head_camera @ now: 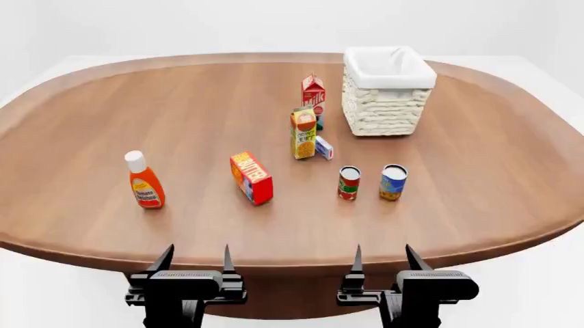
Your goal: Pick up the cream cheese box and the butter, and put them in the basket.
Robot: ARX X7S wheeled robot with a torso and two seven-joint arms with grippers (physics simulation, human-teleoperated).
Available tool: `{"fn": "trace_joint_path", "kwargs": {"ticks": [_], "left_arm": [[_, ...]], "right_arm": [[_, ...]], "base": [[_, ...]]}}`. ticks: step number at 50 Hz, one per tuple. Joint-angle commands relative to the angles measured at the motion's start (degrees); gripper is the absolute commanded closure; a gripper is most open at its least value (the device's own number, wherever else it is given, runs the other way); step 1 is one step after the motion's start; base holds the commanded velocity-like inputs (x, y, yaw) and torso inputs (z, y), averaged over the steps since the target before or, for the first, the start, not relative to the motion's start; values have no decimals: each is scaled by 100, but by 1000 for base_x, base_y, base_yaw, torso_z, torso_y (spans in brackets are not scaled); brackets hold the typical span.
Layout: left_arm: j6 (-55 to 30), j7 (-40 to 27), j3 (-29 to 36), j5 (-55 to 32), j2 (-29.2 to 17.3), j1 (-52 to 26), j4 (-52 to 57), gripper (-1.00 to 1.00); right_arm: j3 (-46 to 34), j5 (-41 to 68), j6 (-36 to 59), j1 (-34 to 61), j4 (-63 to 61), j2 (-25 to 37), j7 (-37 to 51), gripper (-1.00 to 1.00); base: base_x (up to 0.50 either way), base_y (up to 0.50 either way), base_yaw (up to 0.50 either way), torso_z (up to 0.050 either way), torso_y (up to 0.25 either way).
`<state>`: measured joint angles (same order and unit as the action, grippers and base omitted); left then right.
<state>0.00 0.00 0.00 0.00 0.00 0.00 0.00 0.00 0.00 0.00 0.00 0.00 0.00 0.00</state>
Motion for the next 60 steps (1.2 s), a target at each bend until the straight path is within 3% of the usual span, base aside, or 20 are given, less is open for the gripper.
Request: {"fn": "trace_joint_path", "kwargs": {"ticks": [1, 36, 50, 60], "left_arm": [[-12, -103, 106, -91, -91, 1, 9, -100], [114, -531, 549, -473, -460, -18, -20, -100], [624, -1233, 213, 235, -823, 506, 2219, -100], [905, -1497, -11, 315, -891, 727, 2966, -100]], "right_arm": [[-147, 6, 19, 0, 3, 104, 116, -100], [-584, 309, -7, 30, 9, 465, 577, -100], [-288, 392, 409, -298, -2533, 738, 969, -100], [-108, 339, 174, -337, -3132, 738, 1289, -100]], "base": [[0, 0, 0, 0, 0], [0, 0, 0, 0, 0], [0, 0, 0, 0, 0], [0, 0, 0, 0, 0]]}}
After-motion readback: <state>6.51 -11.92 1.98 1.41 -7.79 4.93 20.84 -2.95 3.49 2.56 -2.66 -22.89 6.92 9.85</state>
